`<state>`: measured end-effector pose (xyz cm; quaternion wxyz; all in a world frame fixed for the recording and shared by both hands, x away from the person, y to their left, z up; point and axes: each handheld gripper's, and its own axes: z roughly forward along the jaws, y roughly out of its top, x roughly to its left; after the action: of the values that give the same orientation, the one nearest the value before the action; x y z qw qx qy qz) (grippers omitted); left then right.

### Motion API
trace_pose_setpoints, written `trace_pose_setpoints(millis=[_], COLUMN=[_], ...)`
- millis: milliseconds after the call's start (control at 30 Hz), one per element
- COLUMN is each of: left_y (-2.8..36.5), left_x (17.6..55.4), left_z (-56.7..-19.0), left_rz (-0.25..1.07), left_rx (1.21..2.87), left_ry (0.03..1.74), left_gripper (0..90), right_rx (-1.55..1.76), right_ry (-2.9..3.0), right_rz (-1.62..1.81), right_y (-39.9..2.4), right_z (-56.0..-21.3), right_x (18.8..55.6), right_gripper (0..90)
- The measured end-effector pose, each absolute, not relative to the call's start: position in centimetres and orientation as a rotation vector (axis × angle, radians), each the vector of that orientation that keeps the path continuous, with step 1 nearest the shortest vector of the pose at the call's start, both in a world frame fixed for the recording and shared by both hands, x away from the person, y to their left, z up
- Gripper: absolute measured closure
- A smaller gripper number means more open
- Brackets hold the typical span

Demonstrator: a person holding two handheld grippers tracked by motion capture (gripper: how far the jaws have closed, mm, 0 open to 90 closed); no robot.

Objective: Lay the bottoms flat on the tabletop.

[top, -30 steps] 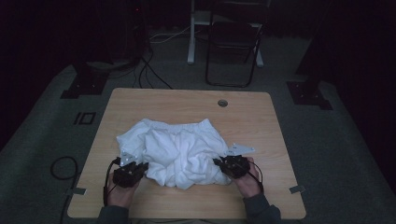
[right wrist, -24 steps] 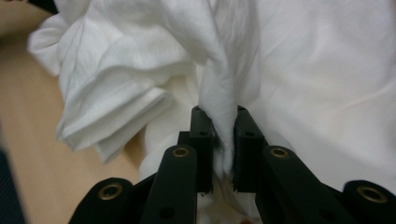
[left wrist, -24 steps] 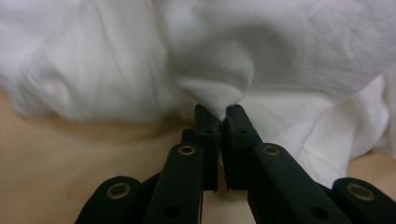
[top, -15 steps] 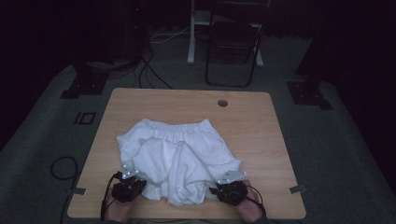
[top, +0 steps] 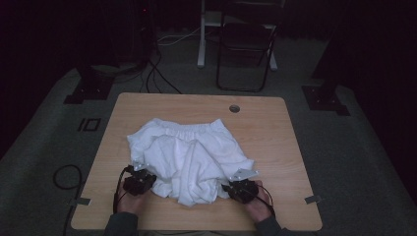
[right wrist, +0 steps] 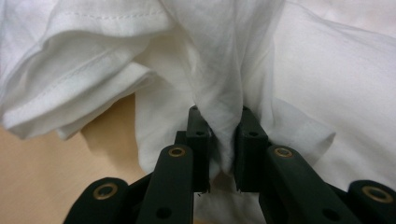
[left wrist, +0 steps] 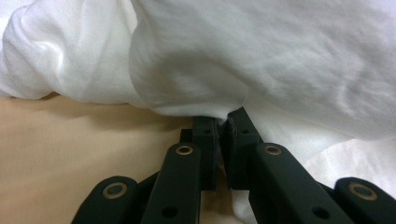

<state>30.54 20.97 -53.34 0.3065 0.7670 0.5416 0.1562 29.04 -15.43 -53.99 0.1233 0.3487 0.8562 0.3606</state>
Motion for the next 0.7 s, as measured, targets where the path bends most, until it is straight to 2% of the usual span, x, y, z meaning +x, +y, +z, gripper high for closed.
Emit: trace_pose_setpoints(millis=[233, 400, 700], left_y=[20.2, 19.7, 19.0], left_x=[33.8, 37.2, 40.1], left_z=[-53.3, -53.5, -53.4], left_rz=[0.435, 0.427, 0.413], left_rx=[2.030, 1.966, 1.935], left_ry=[1.432, 1.468, 1.508], left_gripper=[84.4, 84.1, 82.7], right_rx=[1.055, 1.118, 1.223], right_ry=[2.444, 2.383, 2.312], right_rz=[1.003, 0.967, 0.941], right_y=[-15.4, -15.4, -15.6], right_z=[-53.9, -53.8, -53.7], right_x=[31.5, 34.6, 38.5], right_gripper=[79.0, 78.9, 78.4])
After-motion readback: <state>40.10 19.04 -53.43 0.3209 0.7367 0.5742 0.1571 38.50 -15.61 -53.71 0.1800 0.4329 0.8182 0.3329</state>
